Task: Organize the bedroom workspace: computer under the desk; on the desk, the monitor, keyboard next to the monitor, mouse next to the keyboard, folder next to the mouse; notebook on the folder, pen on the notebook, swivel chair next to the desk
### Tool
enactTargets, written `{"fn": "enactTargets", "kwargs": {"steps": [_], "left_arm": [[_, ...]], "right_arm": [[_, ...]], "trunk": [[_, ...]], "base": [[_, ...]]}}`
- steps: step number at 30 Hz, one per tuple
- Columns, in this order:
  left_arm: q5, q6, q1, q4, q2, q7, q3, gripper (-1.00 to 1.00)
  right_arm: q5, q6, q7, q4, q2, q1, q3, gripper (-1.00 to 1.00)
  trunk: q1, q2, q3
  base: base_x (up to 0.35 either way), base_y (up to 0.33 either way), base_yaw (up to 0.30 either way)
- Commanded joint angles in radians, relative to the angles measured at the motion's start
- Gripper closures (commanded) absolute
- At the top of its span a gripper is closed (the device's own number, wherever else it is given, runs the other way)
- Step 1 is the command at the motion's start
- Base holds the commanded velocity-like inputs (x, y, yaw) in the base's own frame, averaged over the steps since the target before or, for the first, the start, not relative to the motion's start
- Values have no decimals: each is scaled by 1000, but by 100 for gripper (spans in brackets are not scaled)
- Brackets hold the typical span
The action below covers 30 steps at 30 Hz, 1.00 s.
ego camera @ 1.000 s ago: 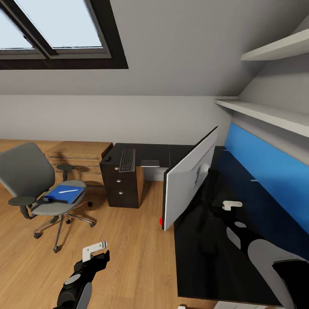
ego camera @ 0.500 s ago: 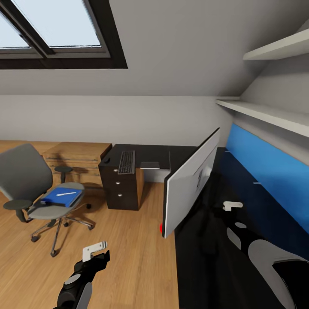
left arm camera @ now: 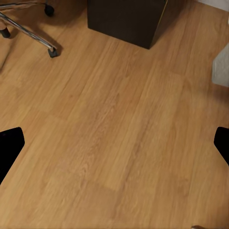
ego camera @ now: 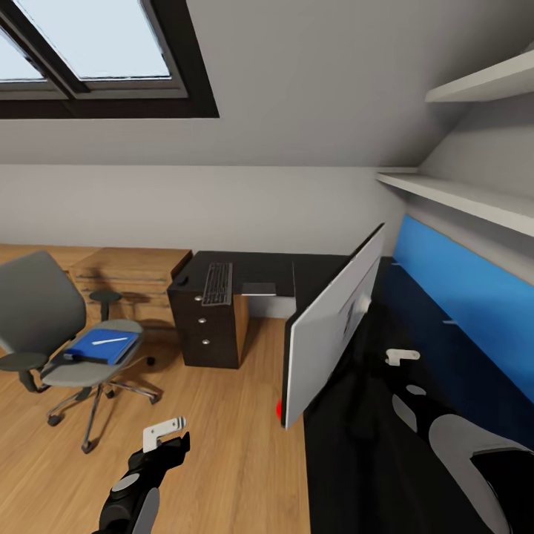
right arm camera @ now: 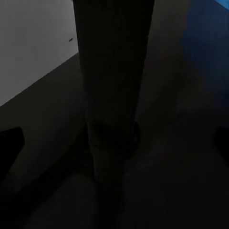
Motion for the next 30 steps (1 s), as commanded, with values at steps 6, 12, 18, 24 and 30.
{"fn": "enactTargets", "kwargs": {"steps": [6, 12, 18, 24, 30], "left_arm": [[9, 3, -1, 0, -1, 6, -1, -100], [9, 3, -1, 0, -1, 6, -1, -100], [9, 3, -1, 0, -1, 6, -1, -100], [10, 3, -1, 0, -1, 6, 0, -100], [11, 3, -1, 0, -1, 6, -1, -100]], "right_arm": [[-11, -4, 2, 1, -1, -1, 8, -100], [-11, -4, 2, 2, -1, -1, 8, -100], [-11, -4, 2, 2, -1, -1, 8, -100], [-11, -4, 2, 2, -1, -1, 8, -100], [-11, -4, 2, 2, -2, -1, 8, -100]], "trunk": [[0, -1, -1], [0, -1, -1], [0, -1, -1], [0, -1, -1], [0, -1, -1]], "base": [[187, 0, 0], [52, 0, 0], [172, 0, 0], [143, 0, 0], [25, 0, 0]]}}
